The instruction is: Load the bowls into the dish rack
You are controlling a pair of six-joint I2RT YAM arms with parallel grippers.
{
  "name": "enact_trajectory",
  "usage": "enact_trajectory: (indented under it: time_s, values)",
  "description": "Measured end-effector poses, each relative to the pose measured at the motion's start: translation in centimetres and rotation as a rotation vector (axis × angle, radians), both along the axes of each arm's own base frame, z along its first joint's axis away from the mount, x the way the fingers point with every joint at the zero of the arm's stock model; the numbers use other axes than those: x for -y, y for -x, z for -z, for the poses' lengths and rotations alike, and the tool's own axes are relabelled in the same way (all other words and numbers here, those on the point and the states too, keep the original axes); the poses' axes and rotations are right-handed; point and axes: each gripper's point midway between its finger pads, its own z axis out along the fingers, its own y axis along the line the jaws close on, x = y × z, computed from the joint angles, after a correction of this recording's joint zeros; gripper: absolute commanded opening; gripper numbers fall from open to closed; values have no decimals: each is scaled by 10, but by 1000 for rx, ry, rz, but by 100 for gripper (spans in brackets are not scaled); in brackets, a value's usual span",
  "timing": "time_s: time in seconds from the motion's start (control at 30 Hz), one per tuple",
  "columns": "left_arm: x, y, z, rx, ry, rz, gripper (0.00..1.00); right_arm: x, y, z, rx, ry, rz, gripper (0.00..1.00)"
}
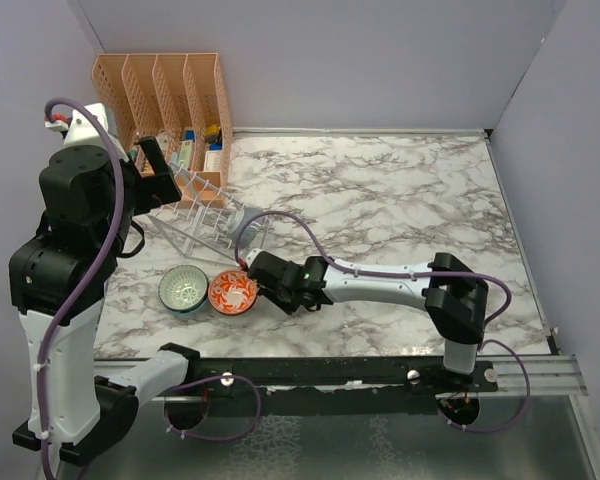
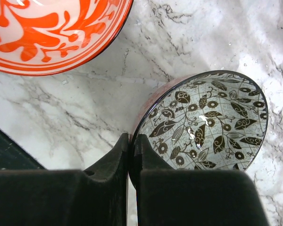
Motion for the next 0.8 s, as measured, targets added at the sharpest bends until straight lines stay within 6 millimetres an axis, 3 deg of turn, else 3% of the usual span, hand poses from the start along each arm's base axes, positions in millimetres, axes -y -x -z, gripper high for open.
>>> enact_trajectory:
  time_s: [0.17, 0.33, 0.43, 0.6, 0.7, 0.8]
  values:
    - [-1, 3, -14, 31, 6, 1, 99, -5, 2, -31, -14, -59, 45, 1]
    - [-2, 6, -24, 59, 14, 4, 99, -25, -7, -105, -35, -282, 107, 1]
    - [-1, 9, -28, 68, 18, 10, 99, -34, -27, -154, -75, -478, 161, 1]
    - [0, 8, -34, 78, 18, 18, 99, -51, -64, -215, -163, -804, 215, 1]
    - [0, 7, -37, 82, 12, 20, 99, -63, -78, -238, -233, -1005, 221, 1]
    - [0, 7, -39, 86, 9, 21, 99, -67, -83, -246, -315, -1146, 240, 1]
